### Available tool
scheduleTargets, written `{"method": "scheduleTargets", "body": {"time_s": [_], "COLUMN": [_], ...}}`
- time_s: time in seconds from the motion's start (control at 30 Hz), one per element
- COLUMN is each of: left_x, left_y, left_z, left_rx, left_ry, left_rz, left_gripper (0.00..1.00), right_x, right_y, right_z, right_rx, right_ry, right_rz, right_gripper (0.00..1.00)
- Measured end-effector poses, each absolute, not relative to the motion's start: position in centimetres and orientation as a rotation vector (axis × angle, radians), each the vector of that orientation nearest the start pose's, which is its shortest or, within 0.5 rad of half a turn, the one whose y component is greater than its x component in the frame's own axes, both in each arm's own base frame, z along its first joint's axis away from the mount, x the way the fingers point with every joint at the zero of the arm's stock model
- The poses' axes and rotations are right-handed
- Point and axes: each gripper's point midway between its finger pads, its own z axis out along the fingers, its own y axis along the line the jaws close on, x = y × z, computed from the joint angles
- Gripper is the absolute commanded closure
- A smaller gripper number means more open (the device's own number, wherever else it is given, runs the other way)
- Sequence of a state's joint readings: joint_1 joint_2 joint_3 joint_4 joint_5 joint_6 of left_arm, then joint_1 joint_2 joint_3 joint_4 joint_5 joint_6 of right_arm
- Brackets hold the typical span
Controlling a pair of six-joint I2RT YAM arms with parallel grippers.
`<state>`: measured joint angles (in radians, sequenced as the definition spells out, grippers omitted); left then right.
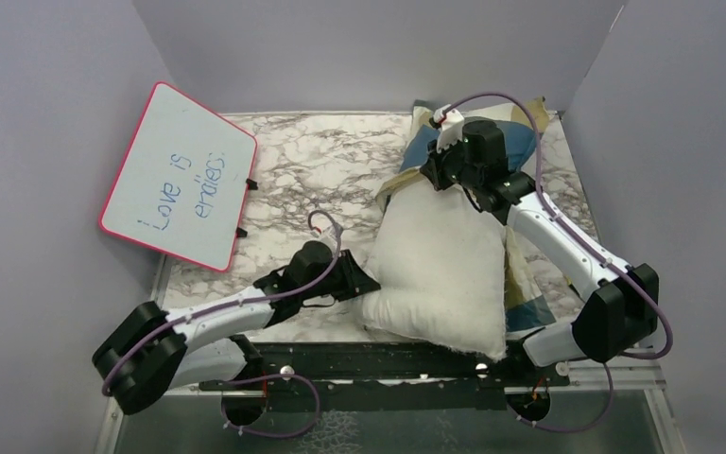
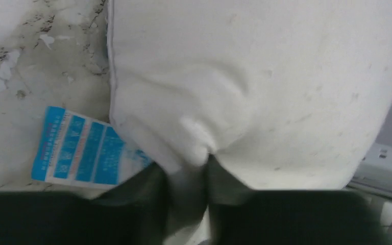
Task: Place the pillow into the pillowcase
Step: Stuff the pillow into the pillowcase.
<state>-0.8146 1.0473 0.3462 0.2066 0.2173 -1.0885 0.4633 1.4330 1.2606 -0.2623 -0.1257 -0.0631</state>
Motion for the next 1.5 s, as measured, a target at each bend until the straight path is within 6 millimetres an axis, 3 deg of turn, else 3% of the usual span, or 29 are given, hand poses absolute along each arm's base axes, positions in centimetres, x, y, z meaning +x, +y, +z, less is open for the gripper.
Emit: {"method": "scheduleTargets", "body": {"time_s": [0.1,0.2,0.33,0.4,0.53,0.63,0.7,0.77,0.83,0.93,1.0,1.07,1.17,1.3,1.4,1.5], "left_x": [19.4,25.1,33.5,36.8,41.1,43.4,44.7,45.4,45.8,45.9,45.7,45.5,44.8,42.2,38.9,35.9], "left_y": [-29.7,-30.6,-28.0,-26.3,-23.8,-22.5,-22.2,-22.3,-22.5,-23.0,-23.1,-23.1,-21.7,-18.7,-17.0,-15.8], "left_z": [10.9,15.1,22.0,24.5,26.3,26.2,25.1,23.6,22.4,21.7,21.7,21.6,21.3,21.8,22.5,21.8], "left_rx": [-0.137,-0.123,-0.178,-0.205,-0.240,-0.262,-0.262,-0.253,-0.239,-0.211,-0.194,-0.175,-0.149,-0.126,-0.105,-0.106], "left_ry": [2.336,2.218,2.014,1.946,1.885,1.866,1.878,1.901,1.925,1.945,1.950,1.960,2.002,2.061,2.073,2.092], "left_rz": [-1.225,-1.151,-1.008,-0.932,-0.799,-0.707,-0.666,-0.653,-0.657,-0.691,-0.726,-0.752,-0.737,-0.660,-0.629,-0.617], "left_gripper": [1.00,1.00,1.00,1.00,1.00,1.00,1.00,1.00,0.97,0.71,0.51,0.33,0.20,0.16,0.15,0.15], "right_x": [38.3,38.6,39.6,39.8,40.1,39.9,39.6,39.1,38.3,37.7,37.8,38.2,38.2,37.4,37.0,36.6], "right_y": [22.3,23.6,25.1,25.7,27.6,28.6,28.7,28.6,28.1,27.3,26.8,26.1,24.9,23.0,21.7,20.9], "right_z": [23.7,23.9,26.3,27.6,29.6,29.5,28.8,27.4,24.9,21.7,20.7,20.8,21.5,23.0,24.3,24.9], "right_rx": [-0.624,-0.661,-0.697,-0.716,-0.769,-0.800,-0.805,-0.796,-0.780,-0.737,-0.694,-0.640,-0.557,-0.476,-0.444,-0.439], "right_ry": [1.949,1.948,1.887,1.858,1.821,1.828,1.851,1.877,1.941,2.043,2.089,2.104,2.117,2.103,2.083,2.081], "right_rz": [0.437,0.499,0.549,0.573,0.655,0.715,0.726,0.719,0.696,0.647,0.604,0.560,0.498,0.428,0.383,0.339], "right_gripper": [0.99,1.00,0.99,0.99,0.99,1.00,1.00,0.99,0.88,0.75,0.68,0.64,0.53,0.52,0.42,0.35]}}
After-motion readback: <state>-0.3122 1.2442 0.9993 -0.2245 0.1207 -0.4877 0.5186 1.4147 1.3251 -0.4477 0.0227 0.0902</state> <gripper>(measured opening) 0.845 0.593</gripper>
